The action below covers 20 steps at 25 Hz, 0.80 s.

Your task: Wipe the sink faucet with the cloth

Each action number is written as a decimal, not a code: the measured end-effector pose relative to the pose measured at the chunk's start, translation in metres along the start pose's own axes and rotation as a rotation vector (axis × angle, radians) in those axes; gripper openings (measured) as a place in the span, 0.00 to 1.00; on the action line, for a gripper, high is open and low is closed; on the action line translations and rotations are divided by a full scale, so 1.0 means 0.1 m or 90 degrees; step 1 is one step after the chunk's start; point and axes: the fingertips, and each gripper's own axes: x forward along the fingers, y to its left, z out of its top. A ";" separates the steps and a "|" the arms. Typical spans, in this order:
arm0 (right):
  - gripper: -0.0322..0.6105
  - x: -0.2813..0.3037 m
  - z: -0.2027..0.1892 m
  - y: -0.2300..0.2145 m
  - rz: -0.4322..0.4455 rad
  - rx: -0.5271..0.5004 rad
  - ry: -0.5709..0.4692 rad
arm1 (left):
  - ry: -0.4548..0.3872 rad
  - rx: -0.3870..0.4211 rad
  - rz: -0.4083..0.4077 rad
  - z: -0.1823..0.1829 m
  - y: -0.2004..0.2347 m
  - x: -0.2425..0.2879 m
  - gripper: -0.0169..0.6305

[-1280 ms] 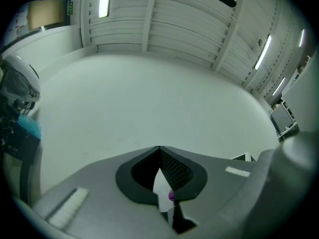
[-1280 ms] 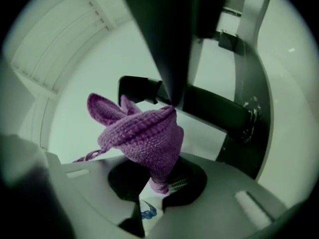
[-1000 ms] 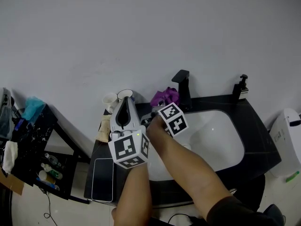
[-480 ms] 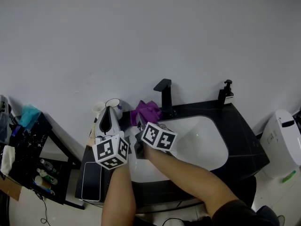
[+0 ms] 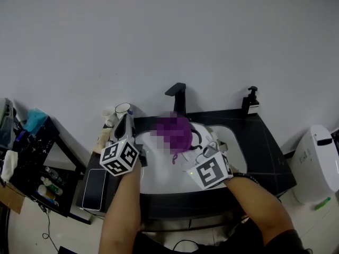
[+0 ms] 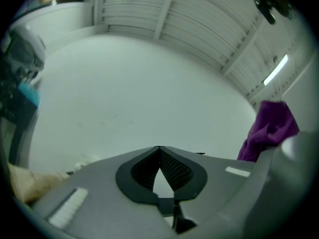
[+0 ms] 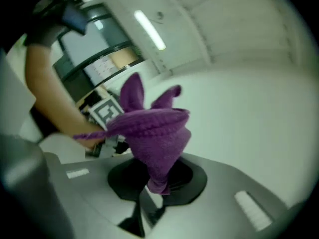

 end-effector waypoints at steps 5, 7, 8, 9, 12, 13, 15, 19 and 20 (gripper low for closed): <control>0.14 -0.21 -0.78 -0.54 -0.066 0.014 0.094 | 0.045 0.010 -0.051 -0.27 -0.32 0.05 0.05; 0.15 -0.25 -1.17 -0.71 -0.106 0.132 0.156 | 0.072 0.028 -0.062 -0.40 -0.42 0.07 0.05; 0.15 -0.29 -1.34 -0.77 -0.125 0.174 0.181 | 0.085 0.040 -0.065 -0.46 -0.45 0.09 0.05; 0.15 -0.33 -1.50 -0.79 -0.140 0.204 0.202 | 0.096 0.055 -0.067 -0.51 -0.48 0.10 0.05; 0.15 -0.42 -1.85 -0.82 -0.158 0.298 0.241 | 0.126 0.086 -0.074 -0.62 -0.52 0.13 0.05; 0.15 -0.43 -1.90 -0.87 -0.169 0.327 0.242 | 0.132 0.089 -0.076 -0.65 -0.52 0.14 0.05; 0.15 -0.47 -1.93 -0.97 -0.195 0.350 0.239 | 0.141 0.089 -0.078 -0.68 -0.52 0.15 0.05; 0.15 -0.52 -1.89 -1.03 -0.218 0.336 0.235 | 0.150 0.089 -0.071 -0.69 -0.50 0.12 0.05; 0.14 -0.53 -1.85 -1.04 -0.222 0.322 0.232 | 0.151 0.089 -0.068 -0.69 -0.49 0.11 0.05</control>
